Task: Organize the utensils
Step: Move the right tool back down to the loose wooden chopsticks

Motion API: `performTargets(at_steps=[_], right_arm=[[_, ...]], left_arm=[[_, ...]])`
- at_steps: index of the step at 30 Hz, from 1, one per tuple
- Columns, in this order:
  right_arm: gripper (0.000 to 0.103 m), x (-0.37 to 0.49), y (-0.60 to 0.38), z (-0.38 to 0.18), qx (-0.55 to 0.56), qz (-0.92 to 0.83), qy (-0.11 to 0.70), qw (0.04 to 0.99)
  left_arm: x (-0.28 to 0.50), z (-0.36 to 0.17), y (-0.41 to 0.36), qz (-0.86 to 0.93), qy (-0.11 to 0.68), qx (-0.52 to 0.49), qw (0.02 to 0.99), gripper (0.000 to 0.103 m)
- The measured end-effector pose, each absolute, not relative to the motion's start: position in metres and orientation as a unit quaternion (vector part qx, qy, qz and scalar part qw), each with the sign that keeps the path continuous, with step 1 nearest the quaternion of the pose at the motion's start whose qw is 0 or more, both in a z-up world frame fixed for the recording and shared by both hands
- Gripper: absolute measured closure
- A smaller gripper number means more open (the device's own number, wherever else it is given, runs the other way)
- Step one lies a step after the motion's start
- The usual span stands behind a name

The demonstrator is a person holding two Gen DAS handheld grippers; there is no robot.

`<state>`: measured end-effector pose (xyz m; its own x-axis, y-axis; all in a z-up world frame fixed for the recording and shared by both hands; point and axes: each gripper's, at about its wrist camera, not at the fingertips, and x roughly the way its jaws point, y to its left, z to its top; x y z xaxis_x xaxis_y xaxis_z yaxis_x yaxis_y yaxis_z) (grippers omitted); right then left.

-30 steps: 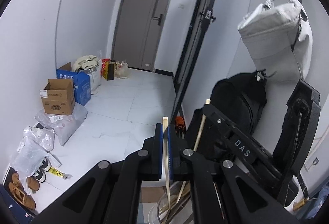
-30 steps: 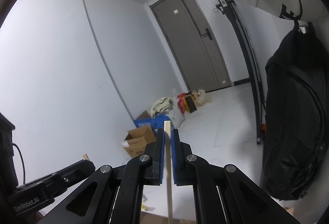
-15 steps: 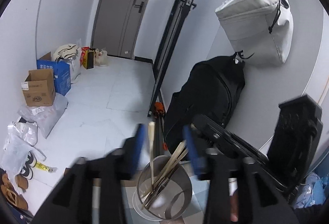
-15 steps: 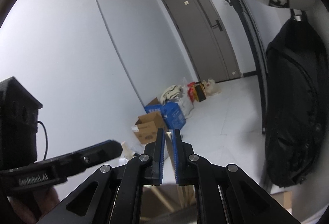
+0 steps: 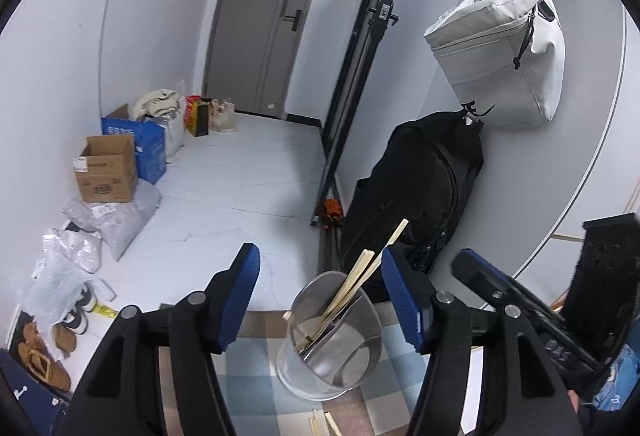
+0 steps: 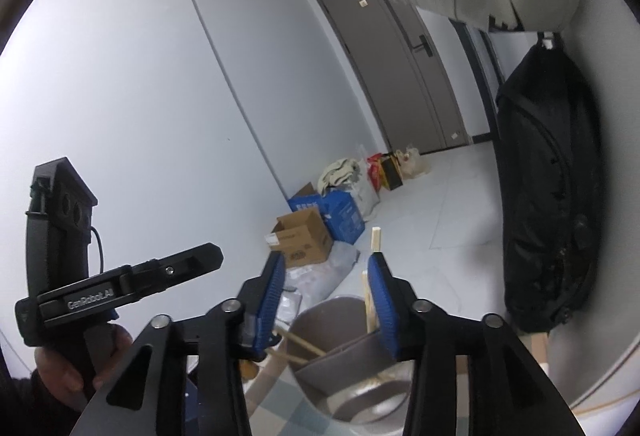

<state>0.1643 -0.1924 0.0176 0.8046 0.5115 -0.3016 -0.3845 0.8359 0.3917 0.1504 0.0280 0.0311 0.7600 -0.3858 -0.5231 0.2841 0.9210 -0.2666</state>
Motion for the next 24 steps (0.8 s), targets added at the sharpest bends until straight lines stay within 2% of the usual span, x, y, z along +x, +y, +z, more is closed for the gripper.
performTargets(at_steps=[2,3,5,7,9,16,24], right_arm=[[0.045,0.155,-0.195,0.017,0.158,0.237,0.204,0.937],[0.043,0.151,-0.195,0.017,0.159,0.236,0.207,0.936],[0.041,0.143,-0.194,0.014,0.159,0.238,0.213,0.934],[0.04,0.135,-0.195,0.011,0.159,0.236,0.22,0.933],[0.037,0.126,-0.195,0.009,0.16,0.236,0.224,0.932],[0.022,0.095,-0.197,-0.005,0.159,0.227,0.242,0.93],[0.012,0.07,-0.199,-0.024,0.153,0.213,0.272,0.926]], left_arm=[[0.143,0.032,0.028,-0.169,0.295,-0.08,0.937,0.044],[0.139,0.032,0.028,-0.166,0.293,-0.078,0.938,0.044],[0.131,0.033,0.027,-0.155,0.289,-0.073,0.942,0.043],[0.123,0.033,0.026,-0.144,0.288,-0.067,0.944,0.033],[0.116,0.032,0.025,-0.138,0.286,-0.065,0.946,0.029],[0.095,0.022,0.025,-0.122,0.298,-0.06,0.945,0.029],[0.079,0.001,0.03,-0.1,0.321,-0.063,0.939,0.028]])
